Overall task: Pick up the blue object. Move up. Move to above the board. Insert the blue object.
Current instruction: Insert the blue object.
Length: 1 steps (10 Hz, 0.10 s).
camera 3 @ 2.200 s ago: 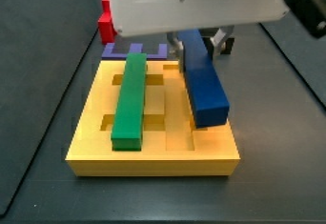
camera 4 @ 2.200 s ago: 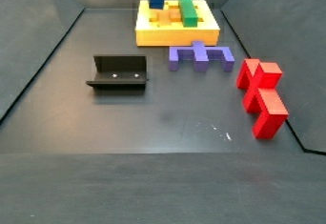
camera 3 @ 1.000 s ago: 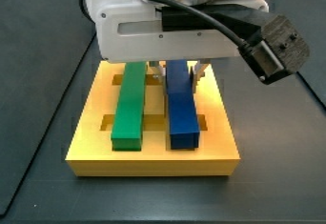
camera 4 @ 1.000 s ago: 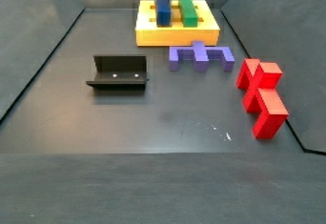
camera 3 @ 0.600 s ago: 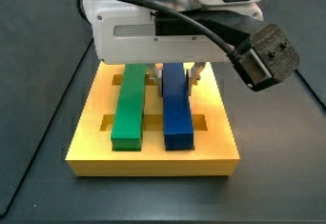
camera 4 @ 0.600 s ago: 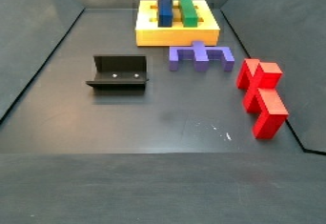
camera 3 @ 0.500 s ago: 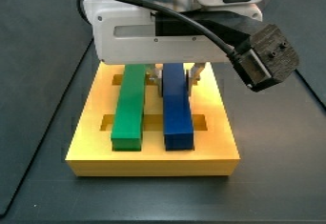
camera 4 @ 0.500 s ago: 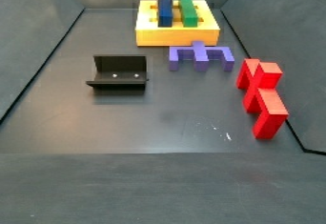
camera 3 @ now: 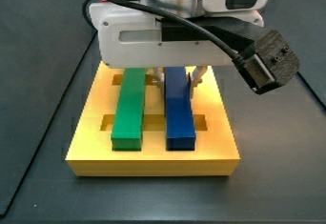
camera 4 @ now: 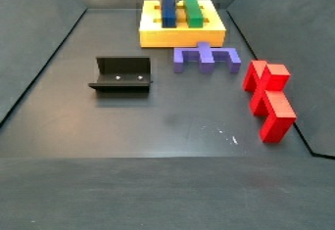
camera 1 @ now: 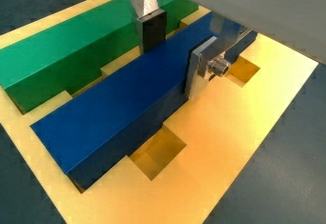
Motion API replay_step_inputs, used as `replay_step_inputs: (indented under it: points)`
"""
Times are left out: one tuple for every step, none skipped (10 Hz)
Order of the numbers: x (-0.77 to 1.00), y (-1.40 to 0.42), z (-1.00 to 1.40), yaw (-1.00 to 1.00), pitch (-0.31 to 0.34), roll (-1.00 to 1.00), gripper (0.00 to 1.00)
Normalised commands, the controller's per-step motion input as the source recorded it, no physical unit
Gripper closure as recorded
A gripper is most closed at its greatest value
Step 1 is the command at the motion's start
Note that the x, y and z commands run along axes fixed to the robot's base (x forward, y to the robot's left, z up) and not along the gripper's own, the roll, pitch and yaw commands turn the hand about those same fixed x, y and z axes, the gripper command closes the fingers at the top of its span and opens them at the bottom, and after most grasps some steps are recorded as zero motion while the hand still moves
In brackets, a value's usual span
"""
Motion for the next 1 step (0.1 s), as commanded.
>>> replay_step_inputs:
  points:
    - [0.0,0.0,0.0,0.0,0.0,0.0,1.0]
